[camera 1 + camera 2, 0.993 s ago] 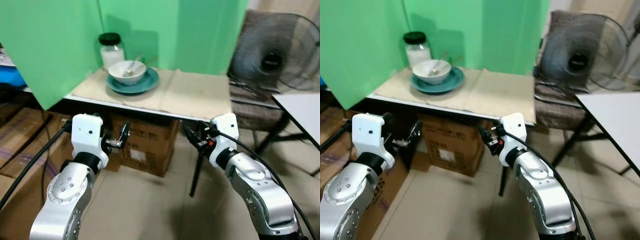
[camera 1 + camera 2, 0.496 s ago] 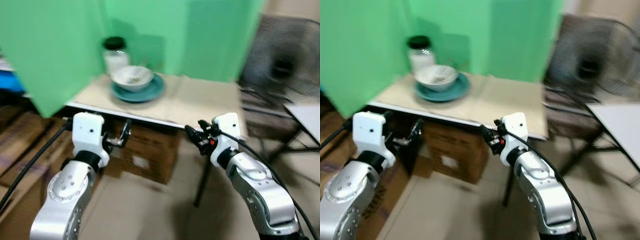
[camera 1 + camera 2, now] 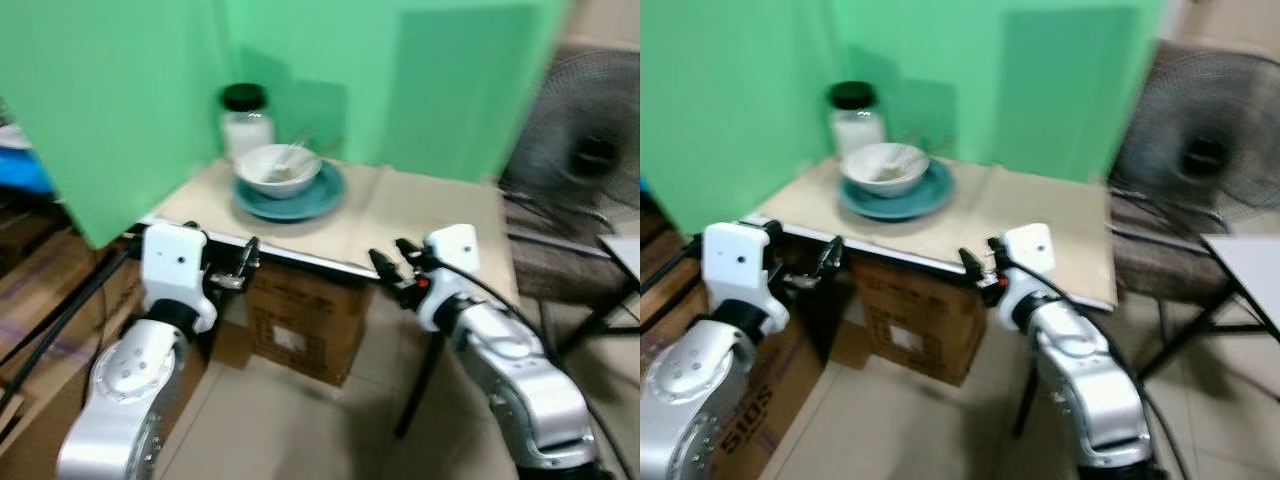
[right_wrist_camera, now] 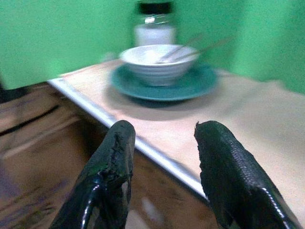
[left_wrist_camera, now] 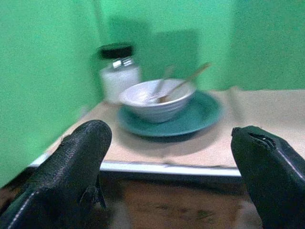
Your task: Setting the table
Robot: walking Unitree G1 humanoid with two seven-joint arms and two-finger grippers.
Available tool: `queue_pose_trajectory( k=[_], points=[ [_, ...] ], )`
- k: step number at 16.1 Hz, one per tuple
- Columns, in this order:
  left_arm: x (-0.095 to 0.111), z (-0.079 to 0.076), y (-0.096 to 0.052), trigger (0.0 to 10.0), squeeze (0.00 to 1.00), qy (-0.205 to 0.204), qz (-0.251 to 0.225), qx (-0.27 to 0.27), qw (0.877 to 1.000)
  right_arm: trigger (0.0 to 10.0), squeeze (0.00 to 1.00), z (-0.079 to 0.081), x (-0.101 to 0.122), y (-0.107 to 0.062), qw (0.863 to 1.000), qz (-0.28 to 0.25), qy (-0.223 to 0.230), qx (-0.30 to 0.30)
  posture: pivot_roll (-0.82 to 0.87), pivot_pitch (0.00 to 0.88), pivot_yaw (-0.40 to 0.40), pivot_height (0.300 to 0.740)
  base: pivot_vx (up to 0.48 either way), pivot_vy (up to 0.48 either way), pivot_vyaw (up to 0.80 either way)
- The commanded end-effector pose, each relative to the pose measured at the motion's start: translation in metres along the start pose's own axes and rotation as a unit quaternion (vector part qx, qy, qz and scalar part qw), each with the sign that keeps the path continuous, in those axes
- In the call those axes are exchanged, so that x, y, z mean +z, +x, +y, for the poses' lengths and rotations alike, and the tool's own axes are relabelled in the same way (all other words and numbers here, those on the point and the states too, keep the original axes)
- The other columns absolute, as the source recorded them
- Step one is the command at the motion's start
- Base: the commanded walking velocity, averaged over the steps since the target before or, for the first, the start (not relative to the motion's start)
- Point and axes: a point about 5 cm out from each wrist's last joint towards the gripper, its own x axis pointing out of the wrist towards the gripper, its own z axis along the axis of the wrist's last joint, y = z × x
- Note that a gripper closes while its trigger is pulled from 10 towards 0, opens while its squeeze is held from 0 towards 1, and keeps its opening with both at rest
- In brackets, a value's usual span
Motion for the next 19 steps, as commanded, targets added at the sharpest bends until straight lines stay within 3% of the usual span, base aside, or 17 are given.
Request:
queue_pose_trajectory(
  k=[1, 5, 11, 19],
  points=[
    [0.0011, -0.0020, 0.0019, 10.0, 0.00, -0.001, -0.003, -0.006, 1.000, 10.0, 0.00, -0.0076, 0.0023, -0.0011, 1.000, -0.001, -0.007, -0.014, -0.07, 0.000, -0.006, 0.740, 0.322, 0.000, 0.00],
    [0.0011, -0.0015, 0.0026, 10.0, 0.00, -0.001, -0.003, -0.007, 1.000, 10.0, 0.00, -0.0077, 0.0028, -0.0009, 1.000, -0.003, -0.005, -0.016, -0.07, 0.000, -0.003, 0.740, 0.324, 0.000, 0.00],
    [-0.0003, 0.0024, 0.0021, 10.0, 0.00, 0.009, 0.007, -0.021, 1.000, 10.0, 0.00, -0.0024, 0.0005, 0.0009, 0.999, -0.016, 0.012, -0.035, -0.05, 0.000, 0.063, 0.740, 0.324, 0.000, 0.00],
    [-0.0014, 0.0011, 0.0024, 10.0, 0.00, 0.011, 0.010, -0.027, 1.000, 10.0, 0.00, -0.0043, -0.0021, 0.0038, 0.999, -0.018, 0.015, -0.037, -0.04, 0.000, 0.066, 0.740, 0.325, 0.000, 0.00]
  ],
)
